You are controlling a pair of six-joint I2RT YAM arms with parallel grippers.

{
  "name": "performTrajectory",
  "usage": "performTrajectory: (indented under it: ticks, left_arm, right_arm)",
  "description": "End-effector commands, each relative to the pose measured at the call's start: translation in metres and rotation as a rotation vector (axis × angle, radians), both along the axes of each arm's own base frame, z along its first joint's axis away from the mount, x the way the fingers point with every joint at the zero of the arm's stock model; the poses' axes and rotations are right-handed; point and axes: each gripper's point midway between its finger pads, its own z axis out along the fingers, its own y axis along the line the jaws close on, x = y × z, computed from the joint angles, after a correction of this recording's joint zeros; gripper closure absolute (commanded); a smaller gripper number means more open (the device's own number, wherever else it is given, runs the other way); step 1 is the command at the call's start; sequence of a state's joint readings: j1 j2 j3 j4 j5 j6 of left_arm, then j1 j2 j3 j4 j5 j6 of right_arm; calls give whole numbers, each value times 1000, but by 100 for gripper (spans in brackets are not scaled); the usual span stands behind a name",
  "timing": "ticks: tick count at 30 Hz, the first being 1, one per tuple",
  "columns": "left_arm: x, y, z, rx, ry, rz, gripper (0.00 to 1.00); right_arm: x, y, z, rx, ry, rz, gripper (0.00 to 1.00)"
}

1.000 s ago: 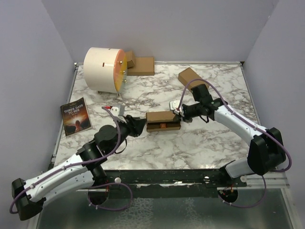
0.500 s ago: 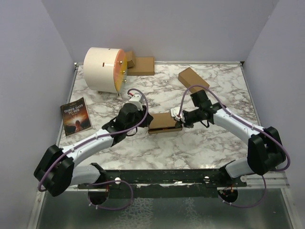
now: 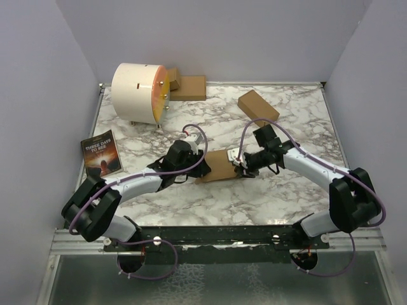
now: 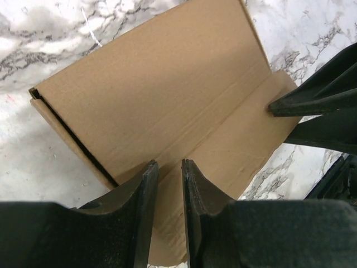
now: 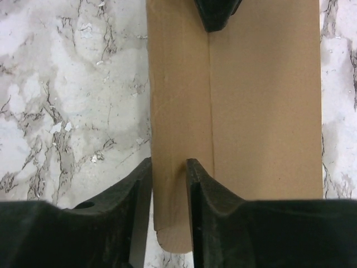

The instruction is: Fold the paper box

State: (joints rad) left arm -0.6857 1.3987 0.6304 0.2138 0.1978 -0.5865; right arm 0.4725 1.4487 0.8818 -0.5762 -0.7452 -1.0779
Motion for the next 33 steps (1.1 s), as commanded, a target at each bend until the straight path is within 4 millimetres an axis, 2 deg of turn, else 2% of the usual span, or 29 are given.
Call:
performTrajectory:
  ticks: [1, 4, 7, 11, 14, 16, 19, 21, 25, 29, 31, 33]
  left_arm:
    - [-7, 1, -16, 3, 53, -3, 73]
    - [-7, 4, -27, 29, 76, 10, 73]
    - [-8, 5, -32, 41, 86, 12, 73]
    - [-5, 3, -25, 26, 73, 11, 72]
    - [-2, -1, -11, -6, 54, 12, 70]
    - [0, -5, 2, -38, 33, 10, 69]
    - [3, -8, 22, -81, -5, 11, 67]
    - [4, -8, 34, -100, -32, 18, 67]
    - [5, 1, 51, -114, -86, 59, 66]
    - [3, 20, 52, -90, -127, 115, 63]
    - [2, 30, 50, -80, -143, 147, 57]
    - [1, 39, 49, -78, -158, 178, 48]
  right_arm:
    - [-3, -1, -5, -20, 30, -8, 66]
    - [-4, 0, 3, -17, 57, -26, 58]
    - [-9, 3, 20, 17, 91, -31, 50]
    - [-20, 11, 54, 130, 139, -32, 41]
    - [-4, 5, 65, 206, 195, -156, 41]
    - [16, -5, 59, 237, 267, -282, 50]
    - [39, -13, 38, 226, 359, -407, 81]
    - [47, -13, 24, 193, 400, -439, 91]
    - [60, -13, 0, 147, 467, -496, 95]
    - [69, -19, -18, 93, 473, -544, 95]
    - [67, -17, -15, 102, 481, -530, 95]
    - [60, -12, 4, 158, 490, -463, 94]
